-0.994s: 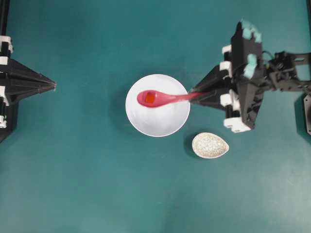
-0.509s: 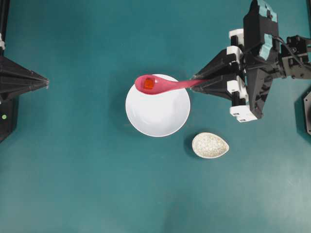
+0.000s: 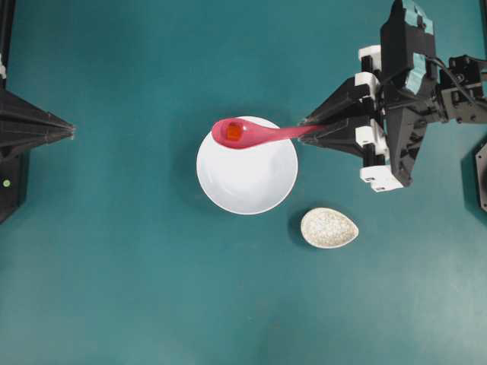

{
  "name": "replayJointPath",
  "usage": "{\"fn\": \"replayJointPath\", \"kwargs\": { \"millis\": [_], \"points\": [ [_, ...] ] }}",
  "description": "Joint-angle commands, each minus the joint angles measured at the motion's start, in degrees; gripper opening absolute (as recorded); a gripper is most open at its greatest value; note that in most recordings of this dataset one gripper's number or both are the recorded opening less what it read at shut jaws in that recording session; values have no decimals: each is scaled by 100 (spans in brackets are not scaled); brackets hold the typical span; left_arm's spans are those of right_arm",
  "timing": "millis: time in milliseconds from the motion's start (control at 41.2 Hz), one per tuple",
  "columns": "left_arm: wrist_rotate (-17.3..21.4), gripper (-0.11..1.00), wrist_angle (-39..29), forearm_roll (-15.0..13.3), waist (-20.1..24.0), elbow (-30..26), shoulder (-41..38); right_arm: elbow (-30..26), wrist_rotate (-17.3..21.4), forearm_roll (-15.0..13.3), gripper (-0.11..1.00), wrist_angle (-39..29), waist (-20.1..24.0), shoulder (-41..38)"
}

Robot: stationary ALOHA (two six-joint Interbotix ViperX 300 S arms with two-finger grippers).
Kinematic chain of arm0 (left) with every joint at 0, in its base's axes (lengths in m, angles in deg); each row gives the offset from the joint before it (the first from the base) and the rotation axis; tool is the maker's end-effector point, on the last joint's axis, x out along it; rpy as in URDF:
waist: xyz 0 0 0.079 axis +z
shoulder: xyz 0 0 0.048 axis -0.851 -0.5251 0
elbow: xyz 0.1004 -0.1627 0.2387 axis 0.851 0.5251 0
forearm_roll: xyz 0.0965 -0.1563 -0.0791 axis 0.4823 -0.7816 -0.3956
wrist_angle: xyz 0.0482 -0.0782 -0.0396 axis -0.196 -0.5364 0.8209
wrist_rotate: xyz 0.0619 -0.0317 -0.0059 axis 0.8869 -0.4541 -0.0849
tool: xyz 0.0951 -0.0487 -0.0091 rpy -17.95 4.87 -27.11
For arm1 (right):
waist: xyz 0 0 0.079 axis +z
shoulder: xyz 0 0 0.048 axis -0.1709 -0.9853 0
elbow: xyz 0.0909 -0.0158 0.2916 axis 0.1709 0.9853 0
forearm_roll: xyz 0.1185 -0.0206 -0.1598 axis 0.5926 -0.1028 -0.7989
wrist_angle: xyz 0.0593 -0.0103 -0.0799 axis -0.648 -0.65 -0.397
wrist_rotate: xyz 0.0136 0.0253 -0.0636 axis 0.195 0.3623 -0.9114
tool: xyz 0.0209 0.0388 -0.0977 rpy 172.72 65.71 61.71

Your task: Grip the spoon and scoop the red block from the bowl with right arm.

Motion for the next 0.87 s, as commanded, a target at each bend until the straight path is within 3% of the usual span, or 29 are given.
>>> {"fn": "replayJointPath", "kwargs": {
  "millis": [0, 848],
  "points": [
    [-9, 0, 26, 9, 9, -176, -26, -176, -18, 0, 24, -26, -9, 79],
    [-62, 0, 18, 9, 9, -167, -44, -105, -26, -97, 24, -62, -9, 220]
  ]
}}
